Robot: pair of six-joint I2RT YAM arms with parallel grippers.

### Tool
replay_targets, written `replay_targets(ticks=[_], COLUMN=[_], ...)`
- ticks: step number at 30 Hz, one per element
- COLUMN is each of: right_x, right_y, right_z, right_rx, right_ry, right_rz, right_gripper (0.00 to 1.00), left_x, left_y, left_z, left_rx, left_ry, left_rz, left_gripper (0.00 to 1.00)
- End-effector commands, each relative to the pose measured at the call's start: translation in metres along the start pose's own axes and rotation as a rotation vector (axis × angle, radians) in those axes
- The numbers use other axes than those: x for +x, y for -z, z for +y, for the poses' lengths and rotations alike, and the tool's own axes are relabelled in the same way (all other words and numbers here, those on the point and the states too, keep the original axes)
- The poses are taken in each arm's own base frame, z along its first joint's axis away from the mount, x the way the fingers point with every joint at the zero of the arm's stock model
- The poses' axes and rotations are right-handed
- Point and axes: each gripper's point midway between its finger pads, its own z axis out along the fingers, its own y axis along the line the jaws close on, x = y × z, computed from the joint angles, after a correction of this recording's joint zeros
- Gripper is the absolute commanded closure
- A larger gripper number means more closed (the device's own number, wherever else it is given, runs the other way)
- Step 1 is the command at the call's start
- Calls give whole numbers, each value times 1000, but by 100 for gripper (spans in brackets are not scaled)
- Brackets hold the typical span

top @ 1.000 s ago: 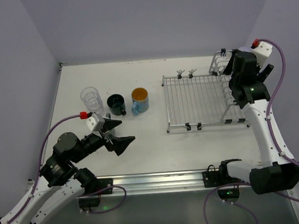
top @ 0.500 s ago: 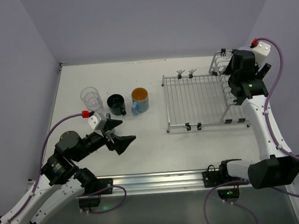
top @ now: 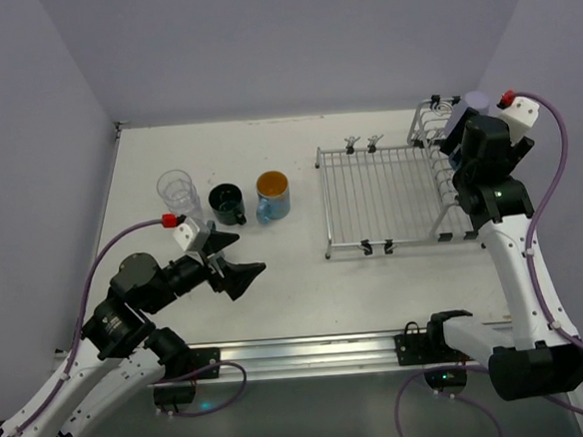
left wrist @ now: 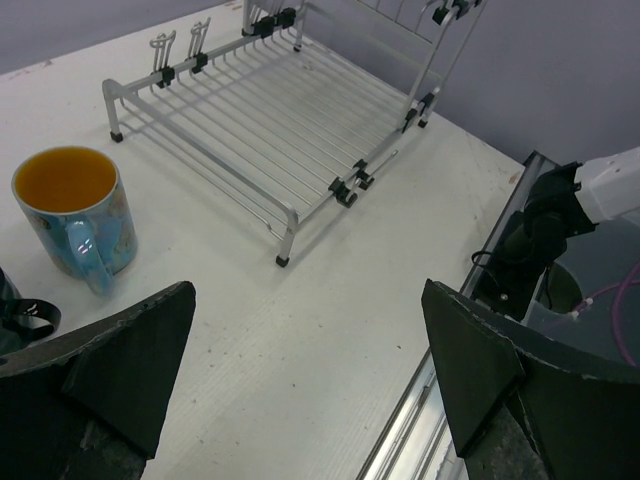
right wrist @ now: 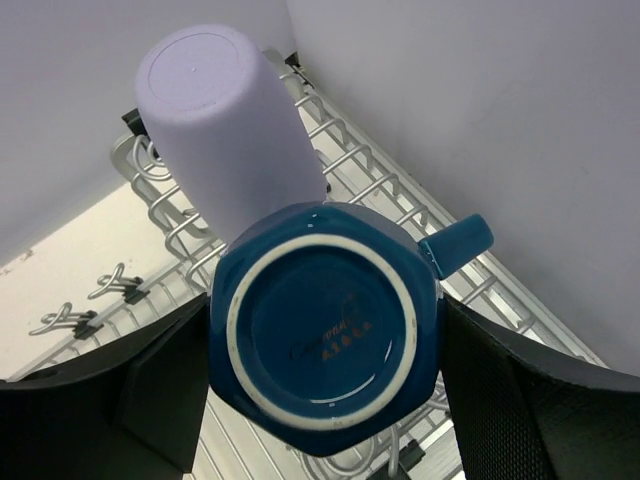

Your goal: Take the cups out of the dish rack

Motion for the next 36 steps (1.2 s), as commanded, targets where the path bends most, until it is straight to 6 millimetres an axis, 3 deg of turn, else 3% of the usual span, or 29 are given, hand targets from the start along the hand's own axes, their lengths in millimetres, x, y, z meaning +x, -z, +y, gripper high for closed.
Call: replay_targets(ticks=[1, 5, 12, 17, 18, 19, 20, 21, 23, 24, 26, 27, 36], right_x=[-38, -47, -49, -36, -24, -23, -9, -3, 3, 17, 22, 25, 57], right_y=[26, 41, 73, 114, 123, 142, 149, 162, 189, 197, 223, 232, 272], right_z=[3, 7, 32, 78, 92, 110, 121, 132, 154, 162, 178, 183, 187], right_rx=[-72, -130, -291, -541, -610, -747, -812, -889, -1068, -1117, -1266, -1321, -1564], right_ry=[-101, -116, -137, -184, -208, -239, -268, -285, -328, -356, -372, -398, -466], right_rz=[-121, -147, -147, -99, -60, -40, 12, 44, 102, 161, 213, 228, 365], right_gripper=[60, 61, 62, 62, 62, 62, 63, 63, 64, 64, 64, 64, 63], left_x=[-11, -8, -9, -10, -18, -14, -13, -27, -22, -31, -29, -37, -41], left_y=[-1, -5, -15, -27, -30, -33, -38, -42, -51, -54, -63, -65, -95], left_z=[2, 3, -2, -10, -15, -17, -19, -25, -29, -33, -36, -39, -36], left_rx=[-10, -12, 16, 61, 85, 105, 120, 155, 191, 220, 245, 268, 296], left_ry=[-12, 0, 47, 135, 168, 192, 216, 251, 299, 335, 381, 407, 598], left_rz=[-15, -2, 0, -10, -43, -41, -47, -101, -88, -120, -114, -142, -162], left_gripper=[0, 0, 0, 0, 0, 1, 1, 2, 2, 2, 2, 2, 6])
